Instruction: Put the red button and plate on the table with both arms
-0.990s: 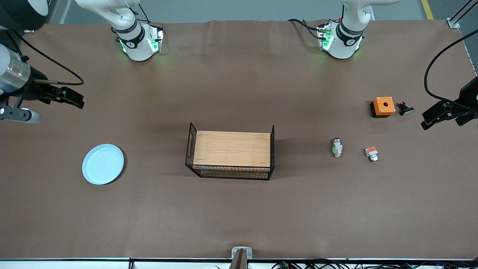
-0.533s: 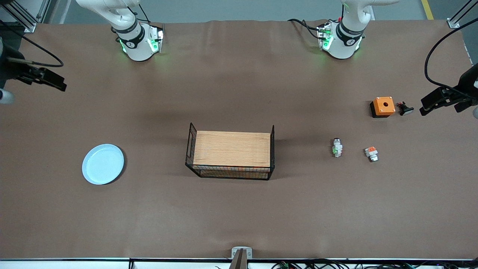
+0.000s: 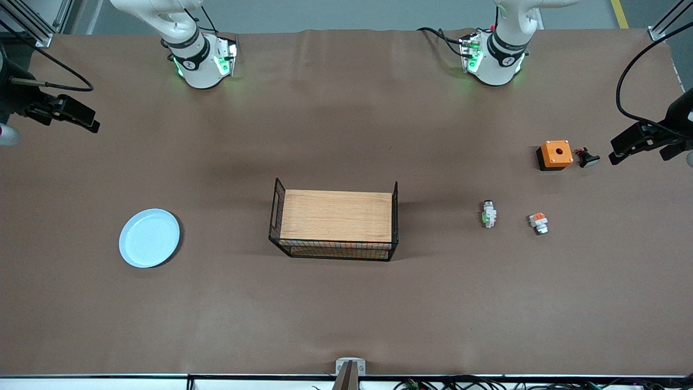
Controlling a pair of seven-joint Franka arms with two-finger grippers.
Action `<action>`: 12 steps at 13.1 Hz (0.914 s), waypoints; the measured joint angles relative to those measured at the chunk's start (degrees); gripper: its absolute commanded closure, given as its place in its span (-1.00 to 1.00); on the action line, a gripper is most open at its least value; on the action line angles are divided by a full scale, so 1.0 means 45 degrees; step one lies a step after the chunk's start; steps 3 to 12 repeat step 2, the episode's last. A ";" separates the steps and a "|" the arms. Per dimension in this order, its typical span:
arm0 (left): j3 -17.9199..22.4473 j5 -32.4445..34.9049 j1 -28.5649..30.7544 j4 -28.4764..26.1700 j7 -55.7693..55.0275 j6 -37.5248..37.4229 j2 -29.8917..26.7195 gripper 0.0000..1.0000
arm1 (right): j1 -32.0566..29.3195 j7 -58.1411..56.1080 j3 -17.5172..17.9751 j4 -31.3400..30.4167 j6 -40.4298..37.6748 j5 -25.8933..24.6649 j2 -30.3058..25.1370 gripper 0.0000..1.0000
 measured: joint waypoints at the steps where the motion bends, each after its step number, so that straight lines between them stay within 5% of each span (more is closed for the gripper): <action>1: -0.0001 0.0000 -0.0001 0.0000 0.0000 -0.0004 -0.0003 -1.00 | -0.0031 -0.0450 -0.0015 -0.0014 0.0187 0.0000 -0.0002 -1.00; 12: -0.0001 0.0000 -0.0002 0.0000 0.0000 -0.0005 -0.0003 -1.00 | -0.0114 -0.0936 -0.0021 -0.0039 0.0350 0.0000 -0.0005 -1.00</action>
